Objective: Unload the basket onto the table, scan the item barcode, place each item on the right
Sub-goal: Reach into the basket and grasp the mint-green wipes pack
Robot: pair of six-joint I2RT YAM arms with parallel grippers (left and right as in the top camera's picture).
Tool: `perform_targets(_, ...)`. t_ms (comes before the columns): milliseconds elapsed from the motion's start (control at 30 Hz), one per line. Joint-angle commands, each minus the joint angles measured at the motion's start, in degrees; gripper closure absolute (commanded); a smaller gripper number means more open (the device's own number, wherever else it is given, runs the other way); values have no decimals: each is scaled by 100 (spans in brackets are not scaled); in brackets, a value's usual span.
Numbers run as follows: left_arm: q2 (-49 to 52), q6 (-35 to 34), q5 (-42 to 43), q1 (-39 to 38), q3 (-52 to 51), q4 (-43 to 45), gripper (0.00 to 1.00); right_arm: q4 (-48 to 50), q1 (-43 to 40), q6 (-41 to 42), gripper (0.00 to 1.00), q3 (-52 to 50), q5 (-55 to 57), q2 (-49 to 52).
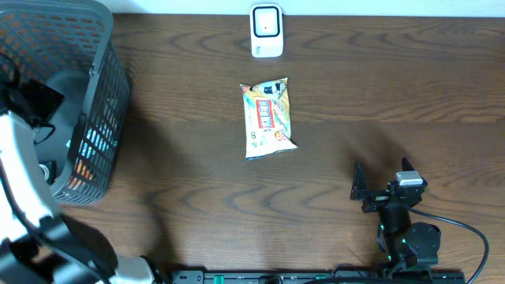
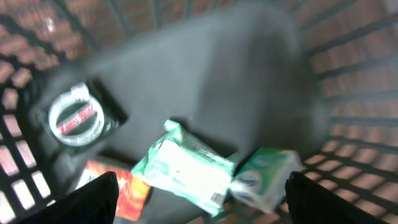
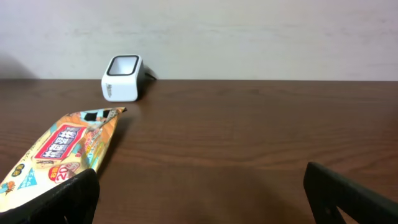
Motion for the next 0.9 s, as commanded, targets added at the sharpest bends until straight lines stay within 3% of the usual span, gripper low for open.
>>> perform_targets(0,376,-455,-33,7,48,-199,16,-28,-39,39,1,-7,46,0)
perform_targets(300,1049,-909,98,-4,48,-402,15,-28,-39,39,1,-7,46,0)
perform_targets(467,1211,-1038,837,-4,-15,-398,16,-28,-39,39,1,-7,46,0)
perform_targets(600,1213,-1534,826,0,-247,-278,15,-28,-39,39,1,-7,46,0)
perform_targets(867,1213,-1700,741,-4,-369,-181,14,-28,-39,39,1,-7,46,0)
